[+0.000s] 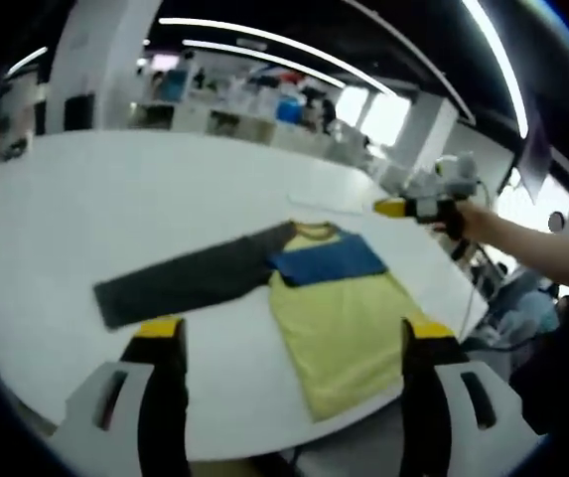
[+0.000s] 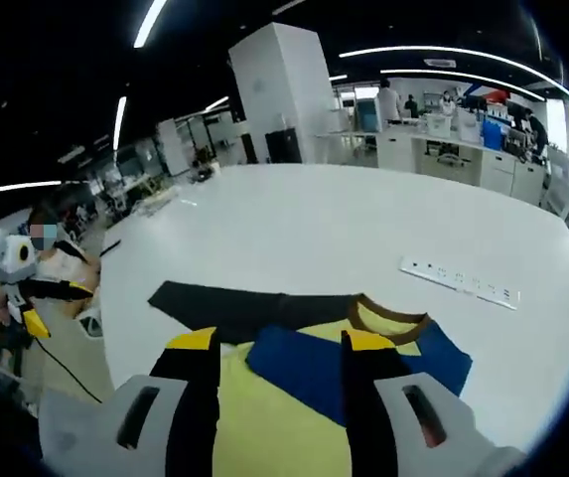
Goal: Fold the garment on the visible template until the final outline fits inside the template.
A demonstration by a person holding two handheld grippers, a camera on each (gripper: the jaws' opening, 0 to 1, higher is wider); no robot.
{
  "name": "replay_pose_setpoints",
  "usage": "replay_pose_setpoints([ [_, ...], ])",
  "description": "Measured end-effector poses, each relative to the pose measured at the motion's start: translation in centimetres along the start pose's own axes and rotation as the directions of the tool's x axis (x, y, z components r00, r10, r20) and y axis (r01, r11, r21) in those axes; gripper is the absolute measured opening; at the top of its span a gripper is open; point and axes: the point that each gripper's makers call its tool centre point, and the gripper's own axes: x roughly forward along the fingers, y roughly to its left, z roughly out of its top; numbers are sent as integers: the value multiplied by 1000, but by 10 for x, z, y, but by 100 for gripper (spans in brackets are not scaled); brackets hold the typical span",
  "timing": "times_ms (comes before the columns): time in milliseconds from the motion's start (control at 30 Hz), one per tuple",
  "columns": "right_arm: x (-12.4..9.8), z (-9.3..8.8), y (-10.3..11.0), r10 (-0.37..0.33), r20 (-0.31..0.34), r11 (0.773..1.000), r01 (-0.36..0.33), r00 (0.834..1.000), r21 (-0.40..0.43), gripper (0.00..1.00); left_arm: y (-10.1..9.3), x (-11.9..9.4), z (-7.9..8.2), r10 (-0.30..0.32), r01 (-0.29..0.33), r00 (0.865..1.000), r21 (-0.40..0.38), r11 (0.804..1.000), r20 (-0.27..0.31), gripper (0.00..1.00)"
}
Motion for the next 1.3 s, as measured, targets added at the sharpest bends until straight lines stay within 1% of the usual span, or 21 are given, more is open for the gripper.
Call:
replay_pose_setpoints([
  [133, -24, -4, -3, -2, 10, 1000, 2, 1000, 7, 59, -6, -7, 4, -2, 2, 1000, 7, 1000, -3, 87],
  [267, -52, -7, -7, -15, 24, 1000, 16, 1000, -2, 66, -11, -9, 5, 0, 0, 1000, 29, 1000, -6, 88],
  [367, -73, -10, -11, -30, 37, 1000, 30, 999, 3, 72, -14, -9, 7, -1, 1, 1000, 37, 999, -4, 89],
  [533, -103, -24, -18, -51, 29, 999, 51, 998, 13, 87, -17, -8, 10, 0, 1, 1000, 52, 999, -4, 90],
  [600, -114, -32, -19, -55, 28, 998, 54, 998, 13, 91, -18, -8, 12, 1, -1, 1000, 52, 999, 1, 90],
  [733, -135, -45, -19, -53, 31, 998, 52, 998, 24, 95, -21, -8, 13, 0, 1, 1000, 63, 998, -2, 90],
  [900, -164, -58, -26, -88, 60, 996, 86, 994, 31, 98, -22, -8, 9, 1, 0, 1000, 66, 998, -11, 90],
  [967, -177, -62, -30, -106, 77, 994, 103, 991, 46, 99, -22, -8, 6, 2, -1, 1000, 66, 998, -20, 90],
  [1033, -189, -63, -35, -129, 109, 990, 122, 986, 73, 99, -22, -8, 4, 3, -1, 1000, 64, 998, -27, 90],
  [1133, -208, -68, -42, -168, 137, 983, 155, 976, 101, 100, -22, -7, 2, 5, -2, 999, 68, 998, -37, 90],
  [1167, -210, -69, -43, -171, 140, 982, 157, 975, 104, 100, -21, -7, 2, 5, -2, 999, 69, 998, -37, 91],
  [1233, -223, -74, -46, -188, 156, 978, 170, 970, 122, 100, -21, -8, 2, 4, -2, 999, 71, 997, -40, 91],
  [1300, -232, -78, -44, -180, 173, 979, 159, 968, 128, 100, -21, -8, 1, 6, -3, 999, 71, 997, -41, 91],
])
